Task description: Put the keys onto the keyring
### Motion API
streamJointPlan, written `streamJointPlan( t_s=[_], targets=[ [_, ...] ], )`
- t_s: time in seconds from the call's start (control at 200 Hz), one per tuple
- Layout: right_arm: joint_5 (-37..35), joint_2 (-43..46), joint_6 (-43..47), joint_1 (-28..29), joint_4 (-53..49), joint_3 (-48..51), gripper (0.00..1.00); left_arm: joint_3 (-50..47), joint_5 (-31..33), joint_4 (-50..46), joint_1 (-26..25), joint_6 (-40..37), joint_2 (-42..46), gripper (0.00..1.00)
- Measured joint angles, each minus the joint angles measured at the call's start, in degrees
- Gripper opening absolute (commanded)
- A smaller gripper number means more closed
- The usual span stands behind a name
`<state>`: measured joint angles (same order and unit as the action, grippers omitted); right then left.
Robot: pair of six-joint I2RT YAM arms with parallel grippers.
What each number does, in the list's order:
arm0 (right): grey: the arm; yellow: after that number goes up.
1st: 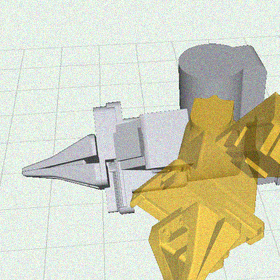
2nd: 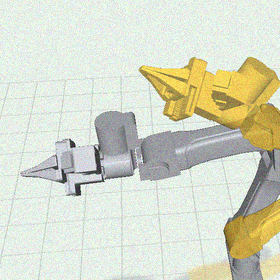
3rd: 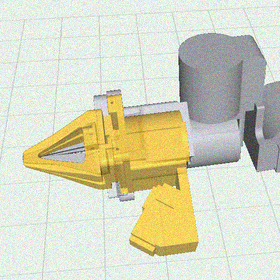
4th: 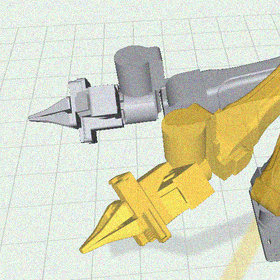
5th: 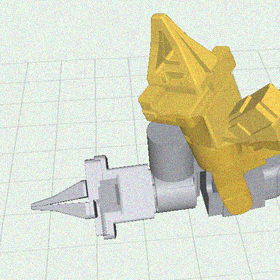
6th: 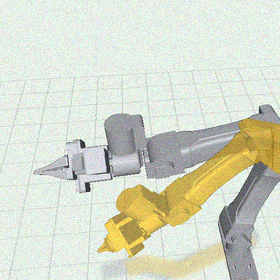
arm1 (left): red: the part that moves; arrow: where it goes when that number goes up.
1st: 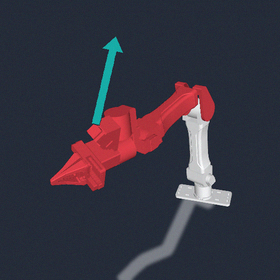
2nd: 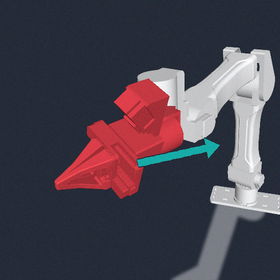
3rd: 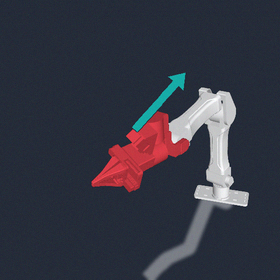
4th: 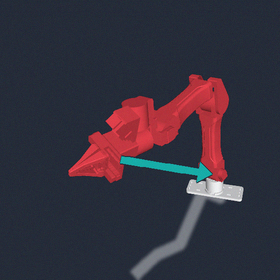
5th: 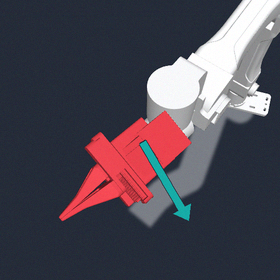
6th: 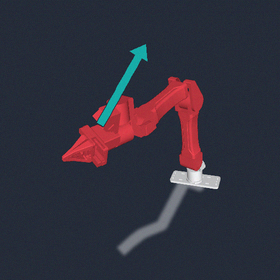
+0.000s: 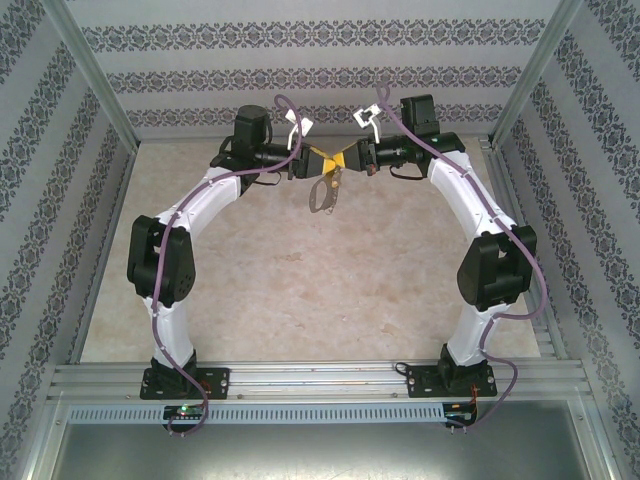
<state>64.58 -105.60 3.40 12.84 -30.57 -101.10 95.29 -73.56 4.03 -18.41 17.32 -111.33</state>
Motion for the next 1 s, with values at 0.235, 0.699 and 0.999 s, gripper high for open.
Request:
streamJointPlan(
  t_s=[0.235,0.699,0.999],
  targets=[
    [0.44,0.00,0.00,-0.61,0.76,0.00,0.04,-0.04,0.00,2.84,0.09,3.30,-0.39,0.00],
    [-5.81,14.19,-16.26,-4.28,26.12,24.00,0.42,-7.85,5.77,12.04,-0.20,6.51,1.11,0.00],
    [-17.03,22.86,-23.63,-2.21,46.62,43.52,0.46,-11.43,7.19,22.99,-0.31,13.20,3.06,0.00]
  ],
)
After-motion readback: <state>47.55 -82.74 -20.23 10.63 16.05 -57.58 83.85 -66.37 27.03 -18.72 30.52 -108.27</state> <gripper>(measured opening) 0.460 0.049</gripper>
